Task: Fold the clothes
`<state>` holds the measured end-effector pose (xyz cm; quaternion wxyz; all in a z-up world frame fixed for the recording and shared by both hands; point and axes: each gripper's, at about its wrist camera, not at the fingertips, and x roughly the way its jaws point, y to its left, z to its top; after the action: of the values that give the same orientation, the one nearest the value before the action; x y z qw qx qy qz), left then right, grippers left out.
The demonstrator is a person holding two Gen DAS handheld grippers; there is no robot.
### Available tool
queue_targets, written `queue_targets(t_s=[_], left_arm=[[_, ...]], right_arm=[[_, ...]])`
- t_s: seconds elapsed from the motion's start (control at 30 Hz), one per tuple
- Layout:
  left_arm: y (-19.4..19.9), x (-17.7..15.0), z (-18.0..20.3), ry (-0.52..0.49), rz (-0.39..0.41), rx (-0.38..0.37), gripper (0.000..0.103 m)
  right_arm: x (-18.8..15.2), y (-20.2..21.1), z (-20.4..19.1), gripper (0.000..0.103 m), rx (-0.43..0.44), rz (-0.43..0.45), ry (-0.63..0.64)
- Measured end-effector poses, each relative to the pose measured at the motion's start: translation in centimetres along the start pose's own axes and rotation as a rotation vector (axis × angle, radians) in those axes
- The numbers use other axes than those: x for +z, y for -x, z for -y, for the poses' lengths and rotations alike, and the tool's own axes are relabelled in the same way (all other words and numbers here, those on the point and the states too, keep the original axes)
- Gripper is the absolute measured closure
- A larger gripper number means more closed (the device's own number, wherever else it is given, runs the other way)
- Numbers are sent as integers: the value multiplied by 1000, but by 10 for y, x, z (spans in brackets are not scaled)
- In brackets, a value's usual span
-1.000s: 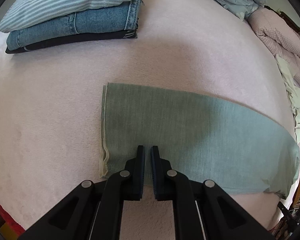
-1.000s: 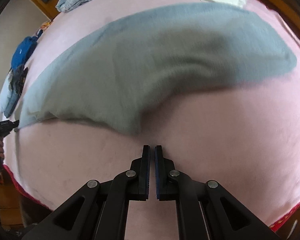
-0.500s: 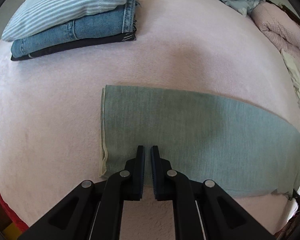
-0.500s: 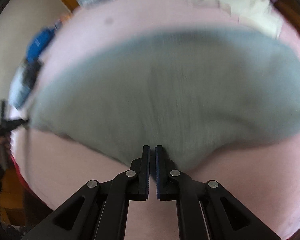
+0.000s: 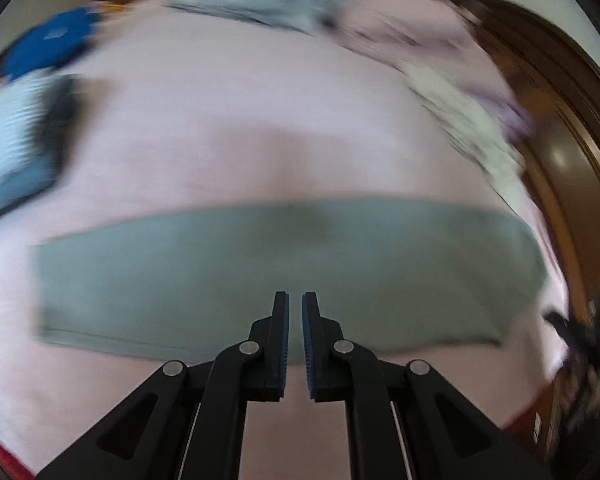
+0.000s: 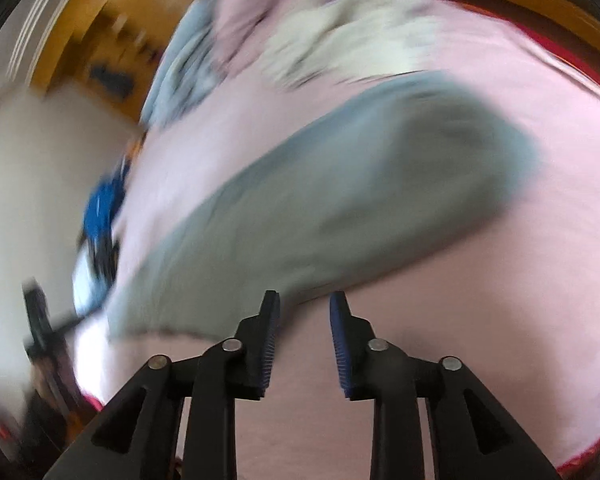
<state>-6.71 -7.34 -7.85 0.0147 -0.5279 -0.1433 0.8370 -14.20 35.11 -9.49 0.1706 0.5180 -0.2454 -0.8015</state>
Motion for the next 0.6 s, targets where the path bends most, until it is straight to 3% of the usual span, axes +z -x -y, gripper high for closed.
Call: queue_targets(t_s=[0.07,0.17,0.23,0.37,0.6], left_arm=[[-29,11,38,-43,-39,-48,98],[-81,33,47,-74,-67,-76,98],[-110,46,53,-91,-98,-76,98],[-155,47,61,-130,-170,14,98],[-169,48,65,-70,-194,19,98]], right_arm=[[7,15,33,76,36,34,-111],[15,27,64,73,89,80,-236],[20,22,76,65,112,92,-290],[33,11,94,63,89,84,-340],[58,-11,113,62,-1,66,-373]])
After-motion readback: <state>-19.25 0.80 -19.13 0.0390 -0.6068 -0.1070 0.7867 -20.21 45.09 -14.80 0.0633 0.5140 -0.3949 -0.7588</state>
